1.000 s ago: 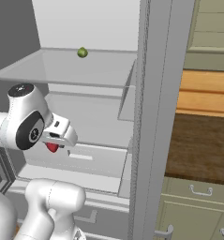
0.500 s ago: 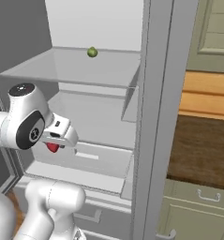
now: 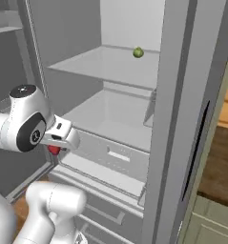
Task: Take the strawberry from the fridge and place it on top of the pancake, located on the dining counter.
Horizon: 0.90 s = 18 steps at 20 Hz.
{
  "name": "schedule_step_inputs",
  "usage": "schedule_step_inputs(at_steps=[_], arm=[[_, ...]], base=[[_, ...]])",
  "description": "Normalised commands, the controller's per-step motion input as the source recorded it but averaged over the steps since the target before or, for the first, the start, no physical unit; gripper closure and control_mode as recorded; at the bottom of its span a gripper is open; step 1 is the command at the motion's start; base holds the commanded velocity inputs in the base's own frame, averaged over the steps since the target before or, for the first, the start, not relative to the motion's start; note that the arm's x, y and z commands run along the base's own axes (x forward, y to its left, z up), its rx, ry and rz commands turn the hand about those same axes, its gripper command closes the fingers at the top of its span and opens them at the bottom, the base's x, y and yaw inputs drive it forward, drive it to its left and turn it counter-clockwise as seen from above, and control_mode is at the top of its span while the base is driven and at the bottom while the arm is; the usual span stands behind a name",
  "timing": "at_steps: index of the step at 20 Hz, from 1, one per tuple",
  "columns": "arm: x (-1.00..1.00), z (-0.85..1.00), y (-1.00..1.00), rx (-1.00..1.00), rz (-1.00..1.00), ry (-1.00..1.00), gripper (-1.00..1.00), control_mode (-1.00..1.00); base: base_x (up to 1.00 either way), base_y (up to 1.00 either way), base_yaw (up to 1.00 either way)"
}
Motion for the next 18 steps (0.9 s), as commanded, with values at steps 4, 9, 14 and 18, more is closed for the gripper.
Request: schedule_step_inputs(at_steps=[4, 9, 14, 18], arm=[[0.00, 0.00, 0.00, 0.00, 0.00, 0.00, 1.00, 1.00], [0.00, 0.00, 0.00, 0.00, 0.00, 0.00, 1.00, 1.00], [0.00, 0.00, 0.00, 0.00, 0.00, 0.00, 1.00, 1.00], [0.00, 0.00, 0.00, 0.00, 0.00, 0.00, 1.00, 1.00]], base=[[-0.59, 0.13, 0.59], [-0.60, 0.18, 0.61], [-0.51, 0.40, 0.70], [-0.53, 0.49, 0.74]])
